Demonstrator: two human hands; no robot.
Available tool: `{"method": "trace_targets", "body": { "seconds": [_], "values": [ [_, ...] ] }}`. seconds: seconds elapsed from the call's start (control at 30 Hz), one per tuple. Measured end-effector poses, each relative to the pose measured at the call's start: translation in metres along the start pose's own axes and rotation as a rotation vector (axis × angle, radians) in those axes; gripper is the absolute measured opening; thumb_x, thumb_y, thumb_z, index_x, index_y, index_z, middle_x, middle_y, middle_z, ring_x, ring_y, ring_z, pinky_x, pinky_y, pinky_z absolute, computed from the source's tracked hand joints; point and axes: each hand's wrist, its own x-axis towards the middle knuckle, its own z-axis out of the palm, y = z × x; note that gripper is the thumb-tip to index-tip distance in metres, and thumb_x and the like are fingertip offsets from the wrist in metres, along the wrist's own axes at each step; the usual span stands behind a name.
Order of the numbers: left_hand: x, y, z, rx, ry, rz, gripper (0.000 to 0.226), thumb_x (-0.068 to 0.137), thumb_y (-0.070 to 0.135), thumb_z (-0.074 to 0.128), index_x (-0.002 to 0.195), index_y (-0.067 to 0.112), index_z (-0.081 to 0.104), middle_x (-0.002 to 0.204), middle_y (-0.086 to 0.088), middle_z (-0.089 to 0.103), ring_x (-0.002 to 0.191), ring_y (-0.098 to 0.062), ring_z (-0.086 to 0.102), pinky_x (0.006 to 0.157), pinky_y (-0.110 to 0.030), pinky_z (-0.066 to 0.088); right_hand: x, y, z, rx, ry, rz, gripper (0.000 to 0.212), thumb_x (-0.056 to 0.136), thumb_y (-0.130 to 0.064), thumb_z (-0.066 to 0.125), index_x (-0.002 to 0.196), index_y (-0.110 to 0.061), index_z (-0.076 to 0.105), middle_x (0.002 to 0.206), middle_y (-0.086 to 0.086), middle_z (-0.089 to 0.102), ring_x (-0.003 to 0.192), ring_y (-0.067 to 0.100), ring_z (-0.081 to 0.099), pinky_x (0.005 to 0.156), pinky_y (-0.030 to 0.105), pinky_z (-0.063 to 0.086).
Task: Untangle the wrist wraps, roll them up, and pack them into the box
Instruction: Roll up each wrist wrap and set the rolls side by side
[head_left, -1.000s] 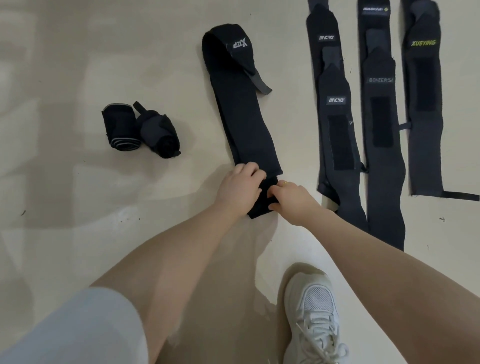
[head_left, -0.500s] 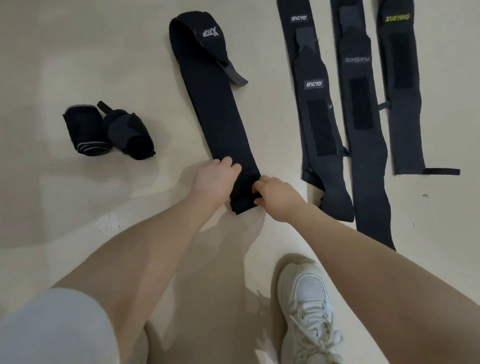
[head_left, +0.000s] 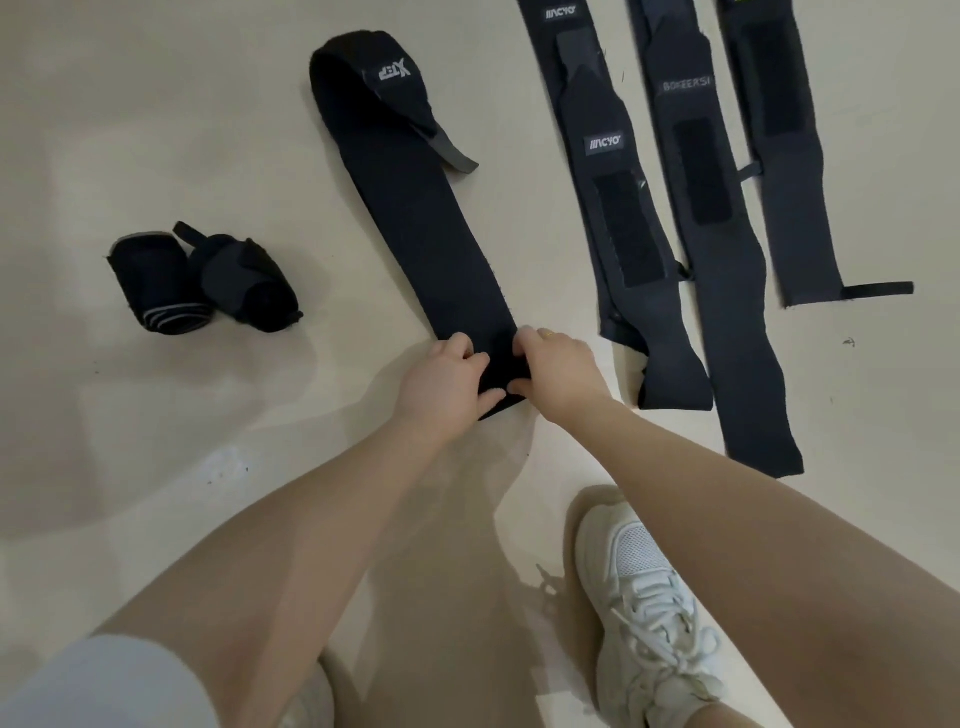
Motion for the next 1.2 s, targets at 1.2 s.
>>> {"method": "trace_targets", "body": {
  "seconds": [1.2],
  "values": [
    [-0.005, 0.008, -0.001, -0.168, 0.025, -0.187, 0.027, 0.096, 0.009, 0.043, 0.122, 0.008, 0.051, 0.123, -0.007, 0.05, 0.103, -0.026, 0.053, 0.08, -0.042, 0.047, 0.026, -0.01, -0.018, -0.303, 0.098, -0.274, 0.028, 0.086, -0.002, 0.043, 0.108, -0.013, 0.056, 0.111, 0.004, 0.053, 0.104, 0.024, 0.05, 0.089, 0.03, 0.031]
  ]
}}
